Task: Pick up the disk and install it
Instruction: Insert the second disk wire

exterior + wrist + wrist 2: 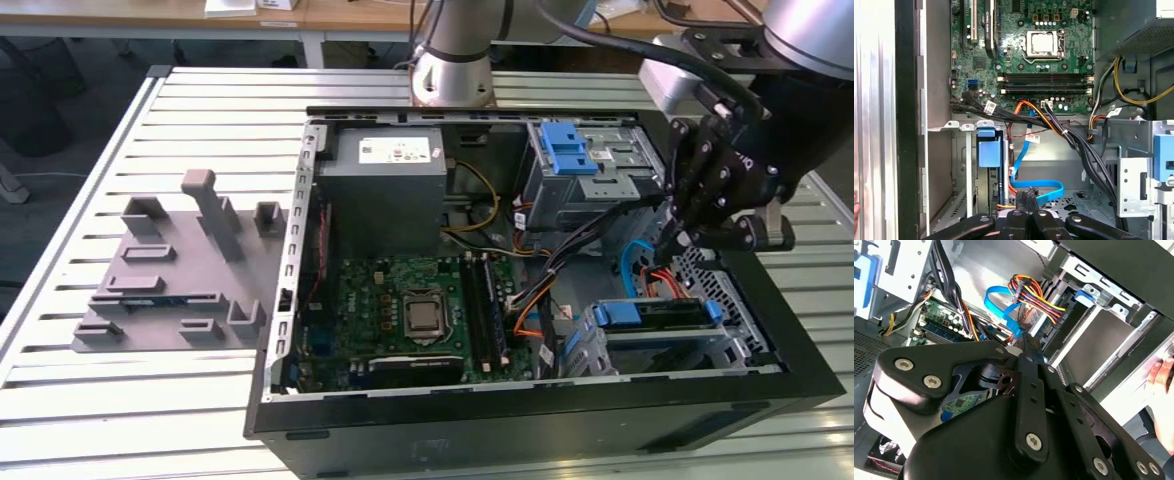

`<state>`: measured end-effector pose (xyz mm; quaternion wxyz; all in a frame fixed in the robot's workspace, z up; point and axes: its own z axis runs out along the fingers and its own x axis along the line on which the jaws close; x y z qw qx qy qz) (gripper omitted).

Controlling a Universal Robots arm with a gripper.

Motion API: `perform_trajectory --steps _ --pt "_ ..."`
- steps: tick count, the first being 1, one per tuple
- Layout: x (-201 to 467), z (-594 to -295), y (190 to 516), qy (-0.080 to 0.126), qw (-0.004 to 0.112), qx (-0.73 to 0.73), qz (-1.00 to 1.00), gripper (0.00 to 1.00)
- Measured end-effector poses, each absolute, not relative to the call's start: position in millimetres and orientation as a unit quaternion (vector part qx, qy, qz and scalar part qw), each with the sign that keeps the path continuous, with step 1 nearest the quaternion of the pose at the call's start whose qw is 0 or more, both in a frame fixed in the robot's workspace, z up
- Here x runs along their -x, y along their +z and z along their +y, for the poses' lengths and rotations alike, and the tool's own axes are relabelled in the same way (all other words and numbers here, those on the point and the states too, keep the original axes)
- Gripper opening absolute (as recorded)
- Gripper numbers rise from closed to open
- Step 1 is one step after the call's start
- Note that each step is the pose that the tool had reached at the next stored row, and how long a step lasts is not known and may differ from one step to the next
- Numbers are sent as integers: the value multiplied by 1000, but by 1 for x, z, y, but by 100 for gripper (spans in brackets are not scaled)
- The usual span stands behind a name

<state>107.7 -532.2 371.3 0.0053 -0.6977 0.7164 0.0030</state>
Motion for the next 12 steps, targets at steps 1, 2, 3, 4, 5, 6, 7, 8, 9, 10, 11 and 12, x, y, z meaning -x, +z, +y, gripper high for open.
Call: perform_trajectory --steps 1,2,3,4,5,6,7,8,9,10,11,12 --pt "-108 -532 371 3 5 698 717 11" --pt "-108 -531 371 3 5 697 717 11" --pt "-108 -531 371 3 5 697 717 11" --pt "-108 -531 371 3 5 697 717 11" --pt "-108 -531 371 3 5 697 717 11" --pt "-108 -531 371 3 5 697 717 17" --pt "-108 -530 371 3 5 697 717 17" --pt "-108 -530 371 3 5 697 717 17" --pt "-108 -530 370 3 5 697 717 19" --pt "-108 -530 370 3 5 697 718 19" --pt "-108 -529 370 3 5 696 718 25" --pt "-108 -529 369 3 5 696 718 25"
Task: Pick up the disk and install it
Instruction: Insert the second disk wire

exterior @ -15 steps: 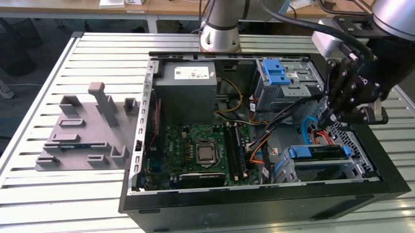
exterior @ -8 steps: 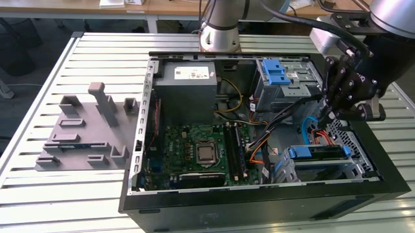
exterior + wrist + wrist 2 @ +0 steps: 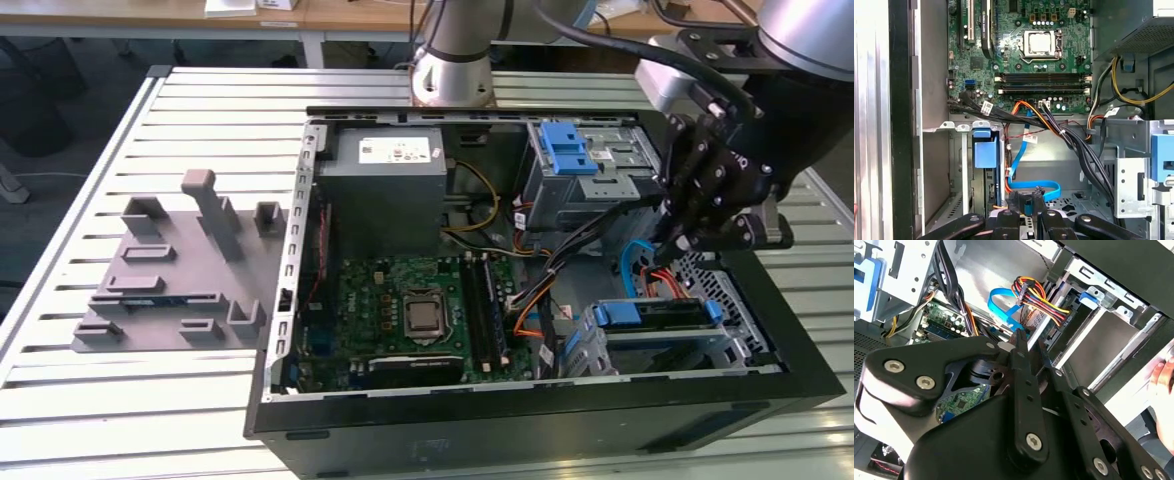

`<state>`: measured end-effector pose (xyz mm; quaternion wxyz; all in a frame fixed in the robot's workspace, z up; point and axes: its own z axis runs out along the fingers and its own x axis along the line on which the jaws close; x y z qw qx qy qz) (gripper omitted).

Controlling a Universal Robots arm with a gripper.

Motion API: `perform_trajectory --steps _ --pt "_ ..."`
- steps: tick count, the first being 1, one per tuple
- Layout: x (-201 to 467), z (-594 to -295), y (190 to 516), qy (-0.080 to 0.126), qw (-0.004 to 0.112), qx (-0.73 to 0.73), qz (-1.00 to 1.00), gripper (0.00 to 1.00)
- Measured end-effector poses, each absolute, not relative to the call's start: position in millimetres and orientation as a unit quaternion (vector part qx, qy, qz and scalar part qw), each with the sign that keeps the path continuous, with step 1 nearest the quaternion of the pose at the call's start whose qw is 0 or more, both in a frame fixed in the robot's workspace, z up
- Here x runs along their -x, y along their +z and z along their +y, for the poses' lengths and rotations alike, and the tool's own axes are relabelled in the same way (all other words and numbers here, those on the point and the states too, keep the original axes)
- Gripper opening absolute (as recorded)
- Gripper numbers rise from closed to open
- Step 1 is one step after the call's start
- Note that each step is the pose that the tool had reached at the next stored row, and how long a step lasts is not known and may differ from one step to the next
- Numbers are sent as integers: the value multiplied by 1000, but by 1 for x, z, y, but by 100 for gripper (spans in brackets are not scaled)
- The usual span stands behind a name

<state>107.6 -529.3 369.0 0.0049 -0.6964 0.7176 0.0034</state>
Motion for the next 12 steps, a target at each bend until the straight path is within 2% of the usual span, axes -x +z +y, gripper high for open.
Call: perform_trajectory --steps 12 --pt "-108 -528 359 3 4 696 718 25"
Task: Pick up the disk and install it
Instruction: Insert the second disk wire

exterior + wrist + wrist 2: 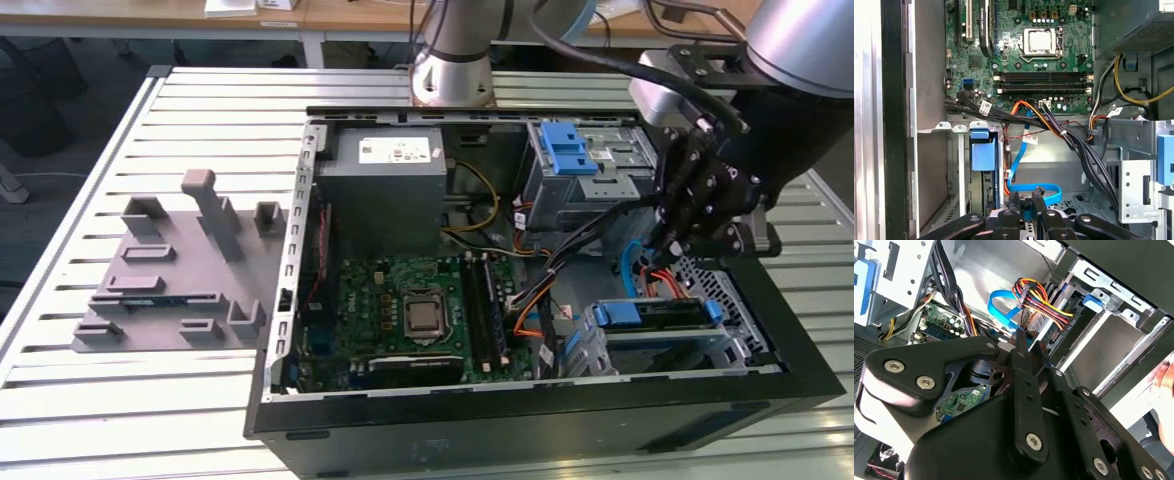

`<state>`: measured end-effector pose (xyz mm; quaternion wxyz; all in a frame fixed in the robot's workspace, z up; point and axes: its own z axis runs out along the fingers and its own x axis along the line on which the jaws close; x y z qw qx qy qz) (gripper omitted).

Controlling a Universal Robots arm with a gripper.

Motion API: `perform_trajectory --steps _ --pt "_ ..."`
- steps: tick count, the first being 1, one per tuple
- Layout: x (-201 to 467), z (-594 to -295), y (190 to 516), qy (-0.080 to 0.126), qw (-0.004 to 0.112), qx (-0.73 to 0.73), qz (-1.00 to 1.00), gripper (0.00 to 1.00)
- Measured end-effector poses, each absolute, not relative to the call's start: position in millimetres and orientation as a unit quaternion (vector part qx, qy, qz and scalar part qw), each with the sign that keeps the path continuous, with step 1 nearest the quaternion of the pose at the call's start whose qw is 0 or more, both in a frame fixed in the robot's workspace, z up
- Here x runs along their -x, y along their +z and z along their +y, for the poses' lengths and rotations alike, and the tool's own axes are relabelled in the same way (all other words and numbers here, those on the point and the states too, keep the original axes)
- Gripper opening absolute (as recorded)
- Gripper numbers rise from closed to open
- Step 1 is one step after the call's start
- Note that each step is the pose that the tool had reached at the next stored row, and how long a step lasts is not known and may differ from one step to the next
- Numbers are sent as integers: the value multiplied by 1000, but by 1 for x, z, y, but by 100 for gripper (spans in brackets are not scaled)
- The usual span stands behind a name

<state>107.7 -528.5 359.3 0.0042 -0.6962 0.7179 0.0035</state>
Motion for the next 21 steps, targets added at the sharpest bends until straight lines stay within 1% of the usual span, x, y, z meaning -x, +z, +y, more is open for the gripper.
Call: perform_trajectory --steps 1,2,6,9,12,21 --pt "-108 -528 359 3 4 696 718 24" --pt "-108 -528 358 3 4 696 718 17" --pt "-108 -529 357 4 5 696 718 16" --pt "-108 -529 356 9 12 697 717 16" --pt "-108 -530 355 7 16 701 713 16" --pt "-102 -540 349 5 18 706 708 16"
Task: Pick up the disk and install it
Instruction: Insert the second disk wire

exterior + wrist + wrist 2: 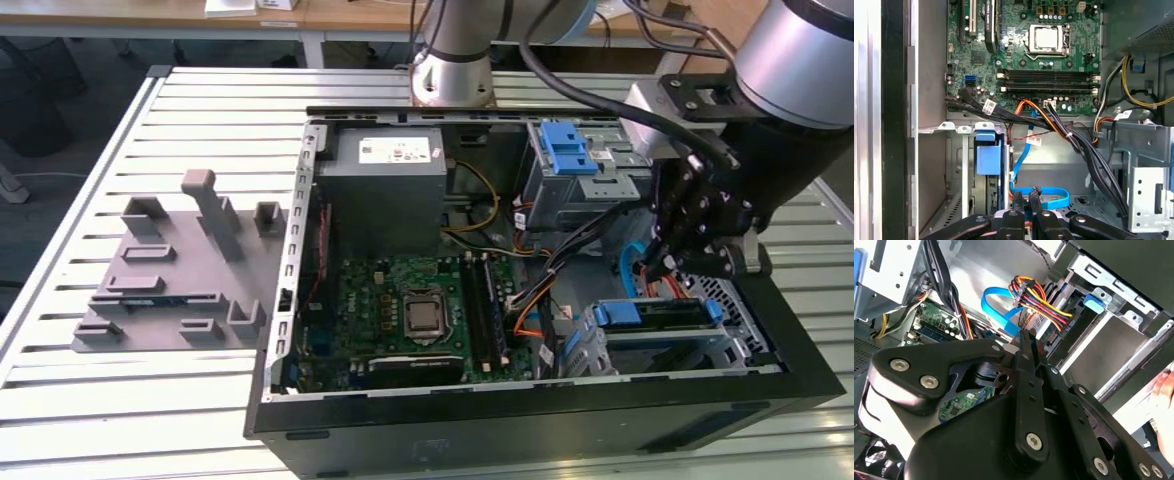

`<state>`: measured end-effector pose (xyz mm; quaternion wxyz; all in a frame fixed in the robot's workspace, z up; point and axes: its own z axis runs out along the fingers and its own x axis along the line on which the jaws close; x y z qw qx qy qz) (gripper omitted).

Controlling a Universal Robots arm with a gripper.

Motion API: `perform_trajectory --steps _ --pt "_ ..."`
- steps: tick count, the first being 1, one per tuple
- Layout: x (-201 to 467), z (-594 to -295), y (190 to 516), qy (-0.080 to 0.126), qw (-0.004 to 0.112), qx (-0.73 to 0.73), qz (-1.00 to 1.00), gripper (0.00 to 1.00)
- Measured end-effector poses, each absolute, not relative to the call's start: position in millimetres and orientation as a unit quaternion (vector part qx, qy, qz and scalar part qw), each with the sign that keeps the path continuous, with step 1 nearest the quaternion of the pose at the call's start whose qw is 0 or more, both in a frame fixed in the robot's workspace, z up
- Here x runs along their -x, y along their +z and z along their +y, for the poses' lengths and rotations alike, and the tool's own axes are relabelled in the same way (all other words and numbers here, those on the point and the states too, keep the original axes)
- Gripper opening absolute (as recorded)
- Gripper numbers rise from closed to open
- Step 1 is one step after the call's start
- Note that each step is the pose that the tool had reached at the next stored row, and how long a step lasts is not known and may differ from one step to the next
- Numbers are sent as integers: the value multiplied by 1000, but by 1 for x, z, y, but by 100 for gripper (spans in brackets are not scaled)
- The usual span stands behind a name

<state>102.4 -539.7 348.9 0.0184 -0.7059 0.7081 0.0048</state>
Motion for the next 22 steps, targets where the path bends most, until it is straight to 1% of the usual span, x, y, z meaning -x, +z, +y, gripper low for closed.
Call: perform_trajectory --steps 16,20,22 --pt "-102 -552 343 5 20 706 708 16" --pt "-101 -554 342 1 24 707 707 16" --pt "-101 -554 342 0 25 707 707 16"
